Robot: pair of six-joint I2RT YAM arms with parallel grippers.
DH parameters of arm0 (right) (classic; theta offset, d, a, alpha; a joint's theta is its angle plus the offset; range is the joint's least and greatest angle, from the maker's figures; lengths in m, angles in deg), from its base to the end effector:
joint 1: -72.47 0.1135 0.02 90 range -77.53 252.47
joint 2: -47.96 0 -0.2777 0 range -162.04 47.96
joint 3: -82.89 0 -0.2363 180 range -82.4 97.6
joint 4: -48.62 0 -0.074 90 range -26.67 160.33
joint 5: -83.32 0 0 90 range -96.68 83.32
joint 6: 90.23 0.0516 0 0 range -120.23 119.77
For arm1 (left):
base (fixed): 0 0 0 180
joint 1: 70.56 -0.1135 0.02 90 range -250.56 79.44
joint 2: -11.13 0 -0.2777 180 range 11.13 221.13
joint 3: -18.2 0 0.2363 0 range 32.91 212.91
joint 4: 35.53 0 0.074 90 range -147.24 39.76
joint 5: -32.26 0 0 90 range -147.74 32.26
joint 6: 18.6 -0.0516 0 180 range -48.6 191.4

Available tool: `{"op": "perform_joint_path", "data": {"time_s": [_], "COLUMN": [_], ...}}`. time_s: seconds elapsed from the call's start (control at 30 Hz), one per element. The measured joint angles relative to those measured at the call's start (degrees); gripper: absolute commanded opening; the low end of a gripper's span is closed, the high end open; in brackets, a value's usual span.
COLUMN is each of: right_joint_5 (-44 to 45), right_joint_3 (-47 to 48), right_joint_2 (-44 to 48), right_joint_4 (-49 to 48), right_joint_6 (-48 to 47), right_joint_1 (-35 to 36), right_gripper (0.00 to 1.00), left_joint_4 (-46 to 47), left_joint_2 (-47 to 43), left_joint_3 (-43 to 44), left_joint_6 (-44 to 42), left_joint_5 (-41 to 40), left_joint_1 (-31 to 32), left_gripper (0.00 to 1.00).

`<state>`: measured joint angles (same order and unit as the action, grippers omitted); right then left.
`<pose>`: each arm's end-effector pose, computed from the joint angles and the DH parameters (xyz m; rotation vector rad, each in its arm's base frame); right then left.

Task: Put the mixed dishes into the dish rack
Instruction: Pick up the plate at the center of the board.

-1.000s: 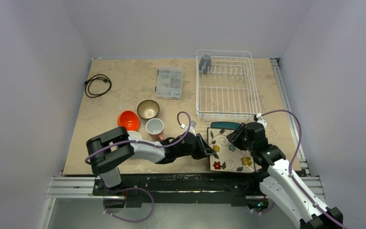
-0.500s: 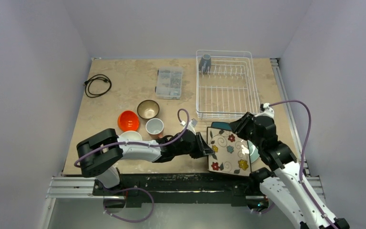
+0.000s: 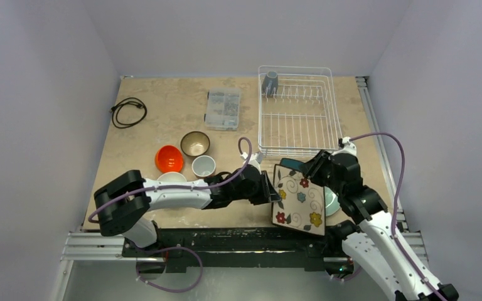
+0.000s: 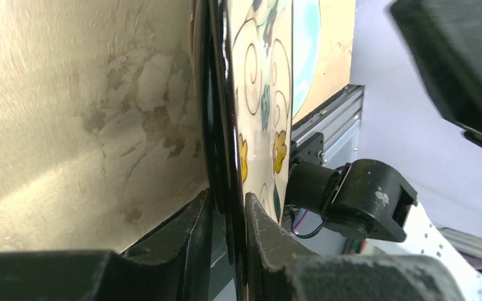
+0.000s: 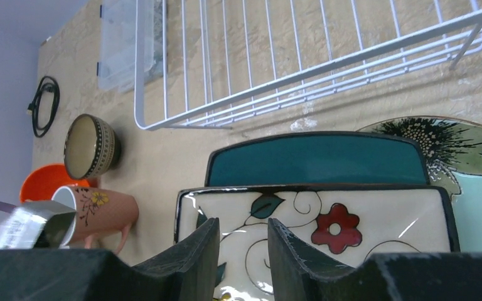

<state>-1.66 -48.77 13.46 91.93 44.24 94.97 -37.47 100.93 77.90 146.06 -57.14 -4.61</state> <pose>0.1216 0.0455 0.2656 0.4620 2.0927 0.6114 0.1340 -0.3015 0.2061 -0.1827 2.4940 -1.3084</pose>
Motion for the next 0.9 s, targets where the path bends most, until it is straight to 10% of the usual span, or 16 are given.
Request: {"op": "perform_joint_path", "data": {"time_s": [0.23,0.9], "right_joint_5": [-3.3,-7.74], "right_joint_3": [-2.14,-8.33], "right_joint_2": [-0.83,-3.78], "right_joint_4": [-1.4,-6.16], "right_joint_6": [-0.66,0.33], "right_joint_1": [0.0,0.0], "right_gripper": [0.44,0.41], "left_joint_4": [-12.52,-8.0], "left_joint_2": [-4.57,1.46], "left_joint_3": [7.1,6.88], "left_joint_6": [-9.86,-6.82], "left_joint_5": [-1.77,1.2], "left_joint_1": [-0.33,-0.79], "left_gripper": [0.0,0.0]}}
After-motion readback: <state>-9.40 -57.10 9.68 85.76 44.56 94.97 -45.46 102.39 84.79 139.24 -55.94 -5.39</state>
